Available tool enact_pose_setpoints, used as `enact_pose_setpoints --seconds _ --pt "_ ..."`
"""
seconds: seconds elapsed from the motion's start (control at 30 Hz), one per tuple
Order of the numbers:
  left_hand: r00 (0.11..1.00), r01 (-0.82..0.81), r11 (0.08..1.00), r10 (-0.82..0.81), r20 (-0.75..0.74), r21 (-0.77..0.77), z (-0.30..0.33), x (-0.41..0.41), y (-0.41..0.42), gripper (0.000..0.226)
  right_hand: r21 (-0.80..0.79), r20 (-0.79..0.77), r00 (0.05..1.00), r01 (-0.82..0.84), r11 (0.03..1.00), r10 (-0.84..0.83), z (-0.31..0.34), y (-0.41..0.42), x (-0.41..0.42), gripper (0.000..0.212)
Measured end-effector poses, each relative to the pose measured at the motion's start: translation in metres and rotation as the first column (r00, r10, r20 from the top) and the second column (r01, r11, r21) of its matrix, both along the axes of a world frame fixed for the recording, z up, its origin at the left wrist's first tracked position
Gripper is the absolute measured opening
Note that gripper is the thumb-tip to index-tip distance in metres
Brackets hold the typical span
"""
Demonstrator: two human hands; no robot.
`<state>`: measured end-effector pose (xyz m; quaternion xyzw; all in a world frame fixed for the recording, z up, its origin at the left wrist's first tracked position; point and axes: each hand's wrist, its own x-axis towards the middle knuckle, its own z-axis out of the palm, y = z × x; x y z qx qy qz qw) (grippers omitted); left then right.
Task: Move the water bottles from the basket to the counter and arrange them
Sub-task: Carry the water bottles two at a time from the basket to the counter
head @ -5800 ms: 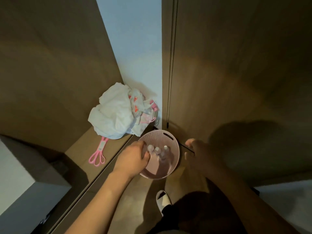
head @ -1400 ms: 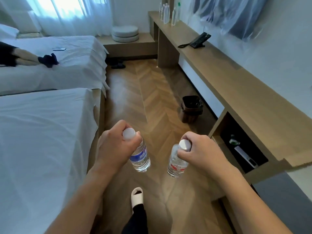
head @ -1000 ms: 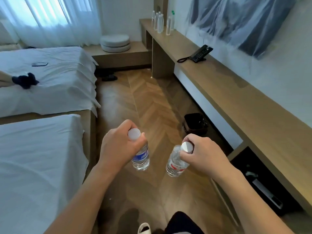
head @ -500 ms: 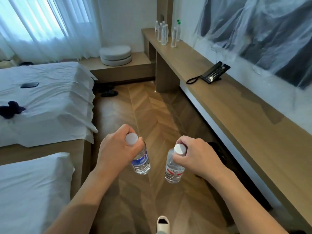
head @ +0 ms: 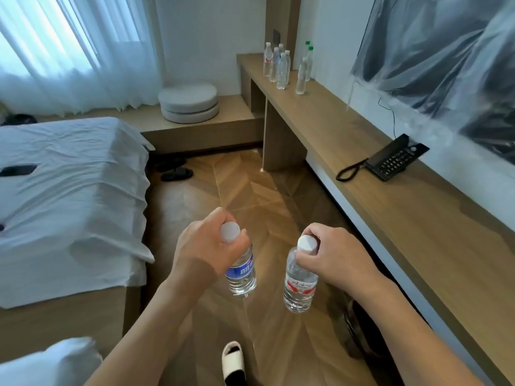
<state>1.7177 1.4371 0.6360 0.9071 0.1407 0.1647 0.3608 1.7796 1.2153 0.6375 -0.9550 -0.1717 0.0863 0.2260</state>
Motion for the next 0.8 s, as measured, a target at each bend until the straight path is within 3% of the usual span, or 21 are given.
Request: enact_pose_setpoints --seconds 0.33,0.6,0.8 --pt "0.997 0.012 0.996 -0.019 0.073 0.084 0.011 0.200 0.114 0.024 0.027 -0.016 0.996 0.090 0.996 -0.090 0.005 0.106 0.184 0.022" --pt "0.998 0.030 0.998 -0.034 0.059 0.064 -0.010 0.384 0.178 0.024 -0.004 -0.022 0.999 0.036 0.999 -0.036 -0.014 0.176 0.372 0.026" --pt "0.995 0.044 0.998 -0.048 0.090 0.048 0.019 0.526 0.219 0.022 -0.029 0.004 1.000 0.022 0.999 -0.022 0.005 0.210 0.516 0.028"
